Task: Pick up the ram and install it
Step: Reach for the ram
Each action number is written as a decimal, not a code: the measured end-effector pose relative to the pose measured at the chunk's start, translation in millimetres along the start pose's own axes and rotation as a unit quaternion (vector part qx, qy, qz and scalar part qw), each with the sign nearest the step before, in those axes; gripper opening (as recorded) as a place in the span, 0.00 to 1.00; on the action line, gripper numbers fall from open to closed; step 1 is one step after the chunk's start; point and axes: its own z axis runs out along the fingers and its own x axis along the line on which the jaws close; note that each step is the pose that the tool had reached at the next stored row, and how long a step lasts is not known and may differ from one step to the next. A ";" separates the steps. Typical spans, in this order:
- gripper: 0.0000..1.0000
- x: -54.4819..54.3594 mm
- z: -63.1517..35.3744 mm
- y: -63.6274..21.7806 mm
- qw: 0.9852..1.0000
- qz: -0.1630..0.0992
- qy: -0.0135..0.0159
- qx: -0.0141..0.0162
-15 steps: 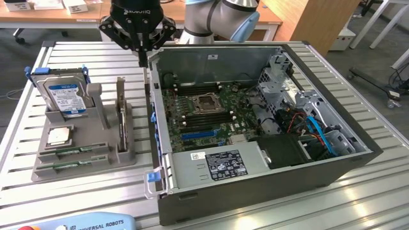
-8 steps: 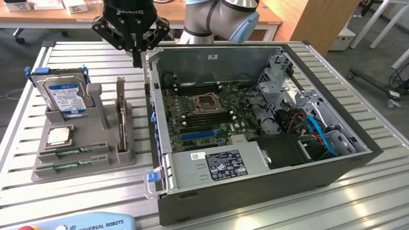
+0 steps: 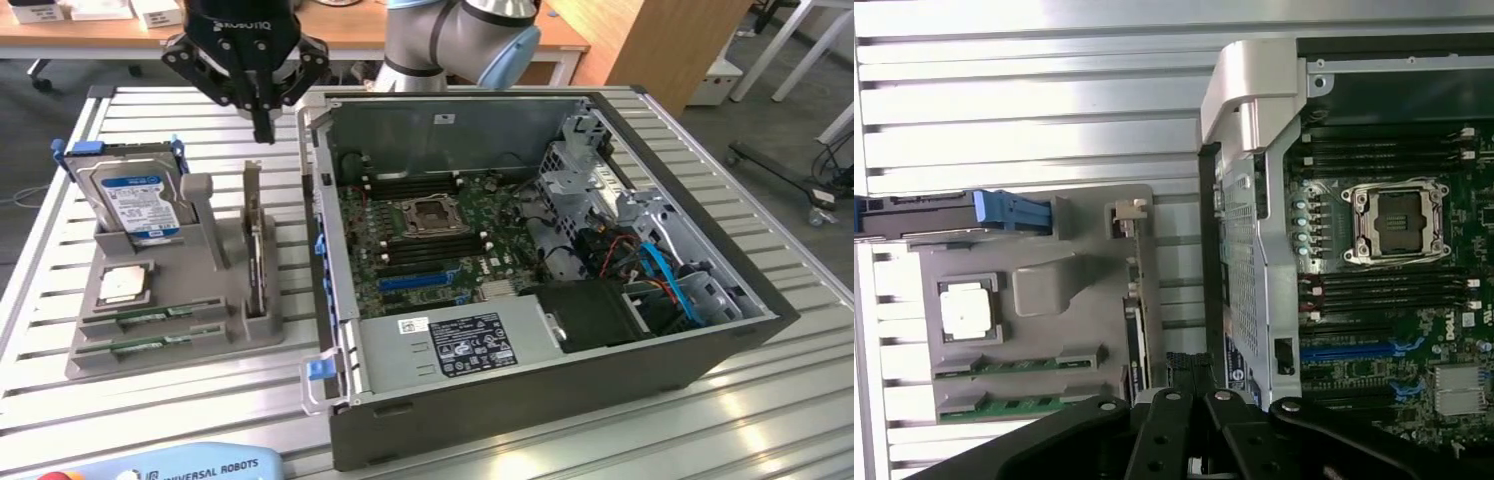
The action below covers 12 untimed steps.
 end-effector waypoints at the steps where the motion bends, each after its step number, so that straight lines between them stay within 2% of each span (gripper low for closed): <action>1: 0.10 1.9 0.0 -0.2 1.000 0.000 0.000 0.000; 12: 0.10 24.3 0.1 -1.9 1.000 0.000 0.000 0.000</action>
